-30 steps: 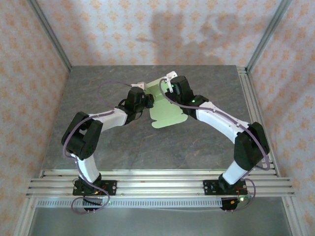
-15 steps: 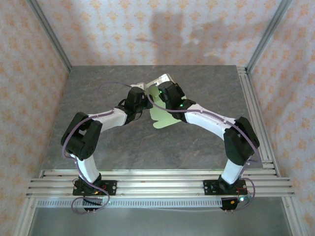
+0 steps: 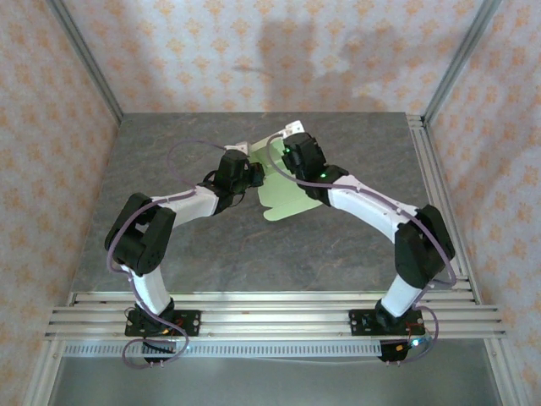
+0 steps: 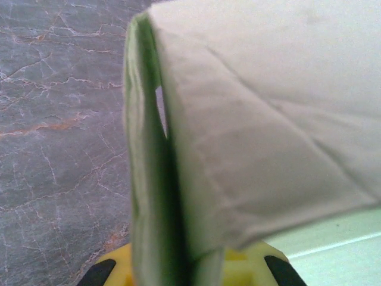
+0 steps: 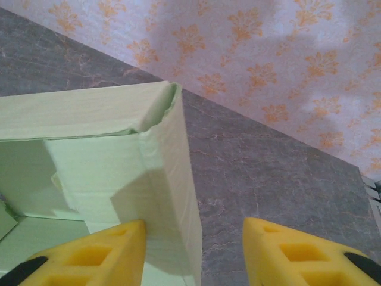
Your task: Fold the paper box
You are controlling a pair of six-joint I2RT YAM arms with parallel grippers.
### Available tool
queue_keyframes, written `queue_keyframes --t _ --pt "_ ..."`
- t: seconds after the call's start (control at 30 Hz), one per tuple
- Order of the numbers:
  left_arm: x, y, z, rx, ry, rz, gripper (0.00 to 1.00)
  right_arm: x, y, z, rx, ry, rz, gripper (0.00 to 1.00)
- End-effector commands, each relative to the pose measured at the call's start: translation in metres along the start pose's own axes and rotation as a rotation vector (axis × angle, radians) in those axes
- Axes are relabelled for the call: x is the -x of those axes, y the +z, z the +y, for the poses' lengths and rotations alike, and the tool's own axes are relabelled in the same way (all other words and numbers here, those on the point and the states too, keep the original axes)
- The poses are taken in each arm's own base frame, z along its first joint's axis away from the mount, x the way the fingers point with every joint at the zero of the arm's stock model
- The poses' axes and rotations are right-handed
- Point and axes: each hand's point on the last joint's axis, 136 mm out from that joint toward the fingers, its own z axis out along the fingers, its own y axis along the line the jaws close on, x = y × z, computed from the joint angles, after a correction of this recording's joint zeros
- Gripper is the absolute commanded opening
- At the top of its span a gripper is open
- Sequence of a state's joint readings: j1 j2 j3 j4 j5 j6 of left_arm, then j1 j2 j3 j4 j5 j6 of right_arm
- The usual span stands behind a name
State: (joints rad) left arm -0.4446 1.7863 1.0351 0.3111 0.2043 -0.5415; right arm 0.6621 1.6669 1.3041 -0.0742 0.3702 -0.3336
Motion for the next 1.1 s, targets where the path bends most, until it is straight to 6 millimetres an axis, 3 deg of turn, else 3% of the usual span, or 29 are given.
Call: queue_keyframes --t 0.0,0.43,0.6,0.8,1.07 --pt "0.023 -0.014 -0.031 -0.096 0.024 -0.057 0.00 0.007 -0.003 -0.008 0.010 0.031 0.000 0.48" --pt "0.023 -0.014 -0.031 -0.096 0.023 -0.054 0.00 0.007 0.014 0.019 0.133 0.007 0.021 0.52" --pt "0.023 -0.014 -0.030 -0.090 0.024 -0.052 0.00 0.008 0.019 0.014 0.094 -0.004 0.022 0.49" --pt "0.023 -0.013 -0.030 -0.090 0.025 -0.053 0.00 0.008 0.023 0.006 0.019 -0.046 0.017 0.36" --pt "0.024 -0.012 -0.031 -0.091 0.023 -0.050 0.00 0.005 0.026 0.013 -0.008 -0.091 0.019 0.19"
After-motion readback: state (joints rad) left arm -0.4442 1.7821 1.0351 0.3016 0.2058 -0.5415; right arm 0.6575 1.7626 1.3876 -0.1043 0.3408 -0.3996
